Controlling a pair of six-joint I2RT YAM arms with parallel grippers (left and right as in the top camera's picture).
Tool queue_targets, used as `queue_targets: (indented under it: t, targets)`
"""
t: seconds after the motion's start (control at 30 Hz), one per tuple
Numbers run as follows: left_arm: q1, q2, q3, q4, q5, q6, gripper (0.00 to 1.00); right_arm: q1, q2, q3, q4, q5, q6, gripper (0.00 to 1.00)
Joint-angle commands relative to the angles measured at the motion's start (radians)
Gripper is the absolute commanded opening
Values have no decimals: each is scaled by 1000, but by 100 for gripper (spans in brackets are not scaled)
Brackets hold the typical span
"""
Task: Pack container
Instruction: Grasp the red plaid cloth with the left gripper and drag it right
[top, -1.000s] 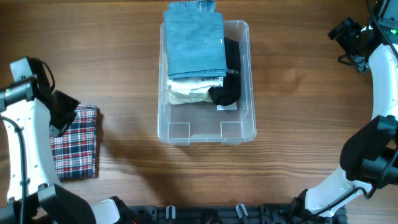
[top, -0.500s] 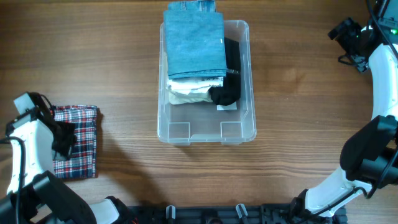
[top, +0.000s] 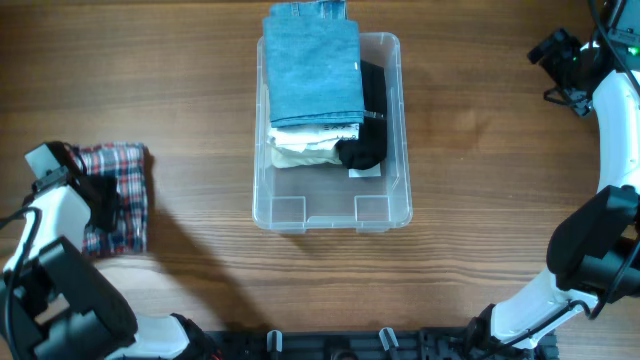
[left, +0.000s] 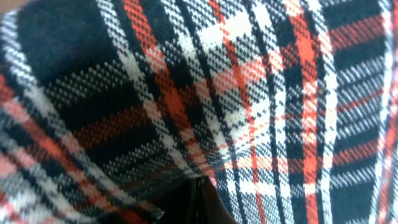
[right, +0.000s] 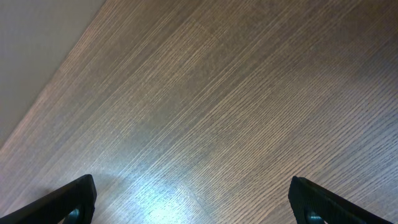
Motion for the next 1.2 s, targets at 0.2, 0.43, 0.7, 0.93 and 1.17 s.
queue_targets:
  t: [0.2, 0.43, 0.7, 0.93, 1.17]
  targets:
    - [-256, 204, -45, 222, 311, -63, 4, 4, 7, 2, 0, -5, 14, 100]
    - [-298, 143, 19, 203, 388, 34, 5, 4, 7, 2, 0, -5, 14, 100]
    - [-298, -131, 145, 41, 373, 329, 44, 4, 7, 2, 0, -5, 14, 100]
    - [-158, -225, 146, -29, 185, 701, 85, 4, 7, 2, 0, -5, 14, 100]
    - [63, -93, 146, 47, 452, 787, 91, 4, 7, 2, 0, -5, 14, 100]
